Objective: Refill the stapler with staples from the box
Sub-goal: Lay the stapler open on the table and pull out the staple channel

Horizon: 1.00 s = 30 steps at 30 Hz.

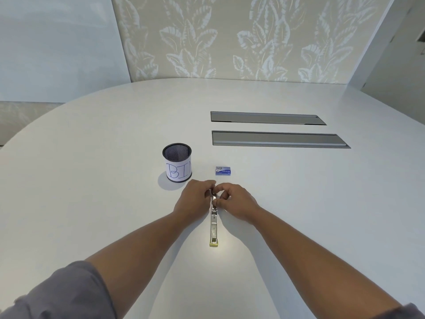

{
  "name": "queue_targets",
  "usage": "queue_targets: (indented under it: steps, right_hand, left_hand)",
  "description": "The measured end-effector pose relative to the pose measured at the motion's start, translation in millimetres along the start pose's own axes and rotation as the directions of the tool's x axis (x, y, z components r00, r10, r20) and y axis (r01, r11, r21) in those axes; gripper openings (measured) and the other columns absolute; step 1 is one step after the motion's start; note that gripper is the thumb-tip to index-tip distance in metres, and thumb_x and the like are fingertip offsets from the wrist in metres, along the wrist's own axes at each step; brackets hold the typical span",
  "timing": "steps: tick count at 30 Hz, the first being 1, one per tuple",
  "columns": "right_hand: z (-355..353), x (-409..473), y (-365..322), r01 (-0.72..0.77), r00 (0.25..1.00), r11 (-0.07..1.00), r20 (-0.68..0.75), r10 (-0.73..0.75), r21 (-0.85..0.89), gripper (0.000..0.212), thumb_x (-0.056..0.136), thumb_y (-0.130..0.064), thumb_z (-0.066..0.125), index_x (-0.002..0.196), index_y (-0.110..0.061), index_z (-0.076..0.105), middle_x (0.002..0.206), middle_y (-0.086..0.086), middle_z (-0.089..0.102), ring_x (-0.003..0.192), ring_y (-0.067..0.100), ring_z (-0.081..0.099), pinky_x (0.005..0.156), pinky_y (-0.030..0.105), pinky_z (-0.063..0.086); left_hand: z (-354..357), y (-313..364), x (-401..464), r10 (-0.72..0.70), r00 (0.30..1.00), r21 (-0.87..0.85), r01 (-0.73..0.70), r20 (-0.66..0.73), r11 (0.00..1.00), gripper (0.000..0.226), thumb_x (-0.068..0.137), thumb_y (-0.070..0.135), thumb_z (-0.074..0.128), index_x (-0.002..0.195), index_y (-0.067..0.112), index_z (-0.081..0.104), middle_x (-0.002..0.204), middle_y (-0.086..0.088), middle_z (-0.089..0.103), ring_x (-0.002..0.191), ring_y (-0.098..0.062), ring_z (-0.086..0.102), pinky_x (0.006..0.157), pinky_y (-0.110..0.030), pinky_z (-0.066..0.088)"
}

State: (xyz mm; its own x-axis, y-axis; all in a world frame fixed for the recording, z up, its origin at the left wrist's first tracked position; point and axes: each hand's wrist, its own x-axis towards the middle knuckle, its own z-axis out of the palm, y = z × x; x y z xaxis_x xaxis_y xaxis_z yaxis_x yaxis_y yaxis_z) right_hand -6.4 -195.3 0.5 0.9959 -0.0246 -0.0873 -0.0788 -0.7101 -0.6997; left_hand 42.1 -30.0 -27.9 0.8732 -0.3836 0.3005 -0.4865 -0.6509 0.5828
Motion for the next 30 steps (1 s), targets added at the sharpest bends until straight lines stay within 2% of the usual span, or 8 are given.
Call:
queue_targets:
  steps: [3,8,13,19,22,24,27,30]
  right_hand:
    - [1.5,-1.8,-0.9,-0.015,1.000,0.999,-0.019,0.016,0.037,0.017,0.082,-0.039,0.073,0.098,-0.040,0.068,0.081,-0.015,0.069,0.072,0.003,0.060,0.071,0.031,0.048]
    - [7.6,-8.5,-0.1,-0.005,0.999,0.996,-0.048,0.009,0.085,0.013,0.083,-0.031,0.073,0.093,-0.036,0.067,0.078,-0.017,0.065,0.070,0.005,0.056,0.076,0.034,0.050]
    - [8.4,-11.7,-4.5,0.006,0.998,0.999,-0.055,-0.003,0.051,0.012,0.085,-0.027,0.070,0.087,-0.037,0.063,0.083,-0.016,0.061,0.072,0.007,0.055,0.080,0.036,0.051]
    - [8.8,-14.7,-8.9,0.006,0.998,0.999,-0.066,-0.003,0.042,0.013,0.086,-0.027,0.068,0.089,-0.036,0.061,0.088,-0.018,0.062,0.074,0.004,0.056,0.080,0.036,0.051]
    - [11.9,-20.6,-5.0,0.019,0.993,0.996,-0.118,-0.009,0.085,0.017,0.085,-0.029,0.068,0.088,-0.044,0.059,0.070,-0.026,0.061,0.063,-0.001,0.055,0.067,0.030,0.044]
    - [14.6,-24.2,-1.2,0.037,0.989,0.988,-0.150,-0.014,0.153,0.016,0.083,-0.028,0.070,0.088,-0.042,0.063,0.060,-0.022,0.059,0.057,0.001,0.052,0.063,0.029,0.042]
    - [16.7,-27.5,0.3,0.085,0.983,0.960,-0.183,-0.036,0.266,0.016,0.079,-0.024,0.074,0.090,-0.034,0.066,0.072,-0.017,0.068,0.060,0.003,0.054,0.070,0.036,0.050]
    - [16.4,-28.1,-0.8,0.118,0.980,0.932,-0.194,-0.053,0.344,0.020,0.079,-0.015,0.075,0.089,-0.029,0.065,0.091,-0.010,0.072,0.063,0.009,0.056,0.075,0.043,0.054]
  left_hand:
    - [-3.7,2.7,1.0,0.042,0.999,0.038,-0.042,0.016,0.998,0.009,0.077,0.011,0.047,0.076,0.019,0.052,0.059,-0.001,0.053,0.068,-0.021,0.048,0.058,-0.041,0.048]
    - [-8.8,7.5,0.6,0.082,0.996,0.031,-0.082,0.022,0.996,0.010,0.074,0.007,0.048,0.070,0.016,0.049,0.053,-0.004,0.045,0.062,-0.023,0.041,0.054,-0.040,0.041]
    - [-12.3,11.3,-0.1,0.079,0.996,0.042,-0.081,0.045,0.996,0.009,0.074,0.006,0.049,0.070,0.012,0.055,0.053,-0.006,0.048,0.060,-0.024,0.042,0.055,-0.043,0.040]
    - [-15.6,15.7,-1.0,0.065,0.996,0.081,-0.070,0.058,0.994,0.011,0.075,0.006,0.050,0.072,0.010,0.060,0.054,-0.006,0.052,0.062,-0.026,0.046,0.057,-0.046,0.043]
    - [-15.4,16.7,-2.3,0.064,0.997,0.084,-0.068,0.047,0.994,0.010,0.076,0.007,0.050,0.070,0.011,0.057,0.054,-0.005,0.052,0.062,-0.028,0.046,0.058,-0.046,0.042]
    - [-14.1,16.3,-2.5,0.066,0.997,0.091,-0.069,0.035,0.993,0.011,0.078,0.007,0.050,0.073,0.011,0.059,0.057,-0.005,0.056,0.064,-0.028,0.048,0.059,-0.045,0.043]
    - [-12.9,15.8,-2.5,0.064,0.998,0.103,-0.067,0.024,0.992,0.014,0.079,0.007,0.049,0.076,0.011,0.062,0.060,-0.004,0.059,0.067,-0.028,0.049,0.061,-0.043,0.044]
    - [-13.2,16.3,-1.9,0.084,0.996,0.116,-0.086,0.017,0.990,0.008,0.076,0.007,0.049,0.071,0.010,0.054,0.056,-0.006,0.053,0.063,-0.029,0.045,0.058,-0.045,0.042]
